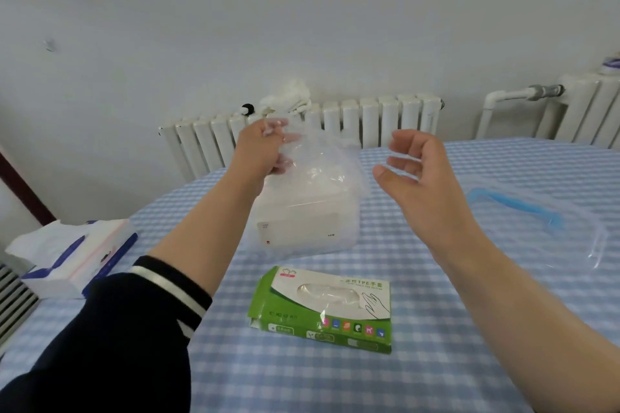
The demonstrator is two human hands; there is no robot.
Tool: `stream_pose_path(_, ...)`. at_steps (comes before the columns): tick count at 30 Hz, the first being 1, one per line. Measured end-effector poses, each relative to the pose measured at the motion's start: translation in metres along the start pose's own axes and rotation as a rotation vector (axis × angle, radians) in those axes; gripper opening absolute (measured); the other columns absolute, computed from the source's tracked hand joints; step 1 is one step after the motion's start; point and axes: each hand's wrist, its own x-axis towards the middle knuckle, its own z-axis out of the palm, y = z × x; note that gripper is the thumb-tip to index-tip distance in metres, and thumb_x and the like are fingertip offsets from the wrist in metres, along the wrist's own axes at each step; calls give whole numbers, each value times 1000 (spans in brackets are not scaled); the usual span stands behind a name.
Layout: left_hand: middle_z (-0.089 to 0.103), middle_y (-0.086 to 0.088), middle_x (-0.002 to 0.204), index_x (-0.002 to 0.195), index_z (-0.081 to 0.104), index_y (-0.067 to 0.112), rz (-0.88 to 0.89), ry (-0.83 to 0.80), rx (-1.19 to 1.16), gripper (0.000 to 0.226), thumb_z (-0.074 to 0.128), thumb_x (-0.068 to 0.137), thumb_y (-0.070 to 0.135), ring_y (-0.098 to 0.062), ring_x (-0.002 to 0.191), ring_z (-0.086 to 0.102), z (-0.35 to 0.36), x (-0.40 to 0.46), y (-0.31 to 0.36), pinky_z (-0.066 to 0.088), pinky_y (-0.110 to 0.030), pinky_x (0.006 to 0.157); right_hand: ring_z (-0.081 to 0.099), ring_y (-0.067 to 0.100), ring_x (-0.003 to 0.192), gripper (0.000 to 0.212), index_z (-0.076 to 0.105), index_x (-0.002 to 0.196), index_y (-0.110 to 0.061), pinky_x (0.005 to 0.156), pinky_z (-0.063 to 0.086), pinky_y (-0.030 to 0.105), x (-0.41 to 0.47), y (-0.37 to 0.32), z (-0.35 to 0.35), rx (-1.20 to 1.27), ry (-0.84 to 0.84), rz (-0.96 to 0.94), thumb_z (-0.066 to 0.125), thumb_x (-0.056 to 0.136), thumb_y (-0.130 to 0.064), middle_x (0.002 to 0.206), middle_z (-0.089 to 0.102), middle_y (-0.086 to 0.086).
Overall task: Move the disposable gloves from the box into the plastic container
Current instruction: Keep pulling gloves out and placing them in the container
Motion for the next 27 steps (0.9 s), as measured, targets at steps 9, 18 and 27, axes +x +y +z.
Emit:
stream_pose_path(9,60,-15,108,143,26,20,-148,24,688,58,42,92,-1,-27,68,69,-13,19,-36,60,-46,73,52,-4,108,44,40,122,-36,80,38,-2,-6,13,11,-82,-102,-43,66,90,-21,121,50,-18)
stream_pose_path(18,39,-12,132,135,42,11,13,-92,1424,46,46,90,5,-29,100,50,-17,15,-36,44,-37,75,55,-1,106,42,41,119,-38,83,43,14,-9,20,16,-56,-210,49,67,89,-24,117,51,-20)
stream_pose_path(27,37,2,151,137,49,28,42,-662,1176,43,56,96,40,-20,136,38,17,22,-19,31,-36,110,55,-1,104,40,44,120,-35,83,43,14,-8,28,21,-71,-233,67,67,89,-23,114,52,-19)
